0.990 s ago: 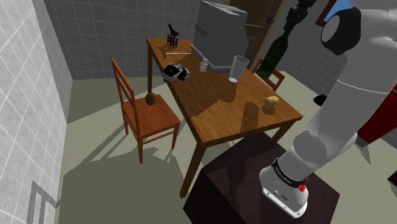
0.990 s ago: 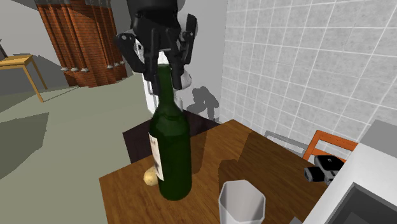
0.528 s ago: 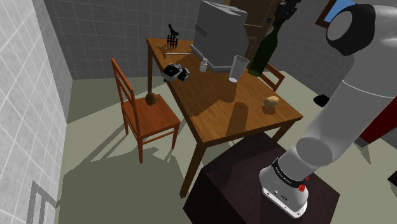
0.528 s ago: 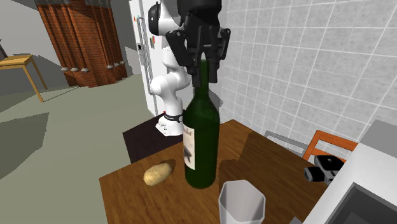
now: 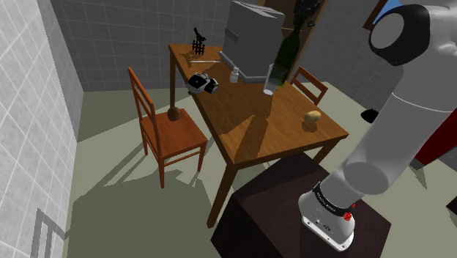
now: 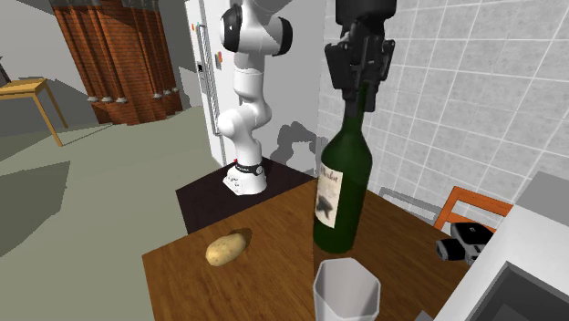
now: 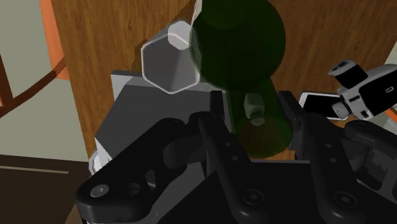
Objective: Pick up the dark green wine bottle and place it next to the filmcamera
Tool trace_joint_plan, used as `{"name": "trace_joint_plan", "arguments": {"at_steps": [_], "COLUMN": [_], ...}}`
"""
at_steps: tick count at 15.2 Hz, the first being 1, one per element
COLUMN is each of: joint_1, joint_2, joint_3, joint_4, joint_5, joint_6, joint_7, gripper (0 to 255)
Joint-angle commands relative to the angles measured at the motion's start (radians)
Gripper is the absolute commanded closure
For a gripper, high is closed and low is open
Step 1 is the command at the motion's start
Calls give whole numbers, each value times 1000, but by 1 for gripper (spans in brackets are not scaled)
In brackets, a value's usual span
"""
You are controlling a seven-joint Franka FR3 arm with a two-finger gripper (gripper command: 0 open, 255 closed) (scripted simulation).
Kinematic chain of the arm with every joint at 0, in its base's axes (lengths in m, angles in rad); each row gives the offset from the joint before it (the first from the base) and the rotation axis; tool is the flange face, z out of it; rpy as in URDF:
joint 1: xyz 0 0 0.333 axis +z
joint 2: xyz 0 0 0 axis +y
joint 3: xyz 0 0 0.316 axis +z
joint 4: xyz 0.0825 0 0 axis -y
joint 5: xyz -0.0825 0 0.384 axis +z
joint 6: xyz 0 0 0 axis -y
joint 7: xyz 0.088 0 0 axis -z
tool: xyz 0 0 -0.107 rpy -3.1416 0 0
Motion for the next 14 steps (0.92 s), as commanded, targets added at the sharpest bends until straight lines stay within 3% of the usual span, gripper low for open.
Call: {"name": "trace_joint_plan", "arguments": {"at_steps": [1, 9, 14], "joint_1": [26, 98, 104], "joint_2": [9, 127, 275], "joint_3": [16, 72, 105], "joint_4": [12, 177, 407], "joint_5": [-3, 25, 72], "joint_6": [0, -47, -130], "joint_7": [44, 199, 290], "gripper": [255, 255, 255]}}
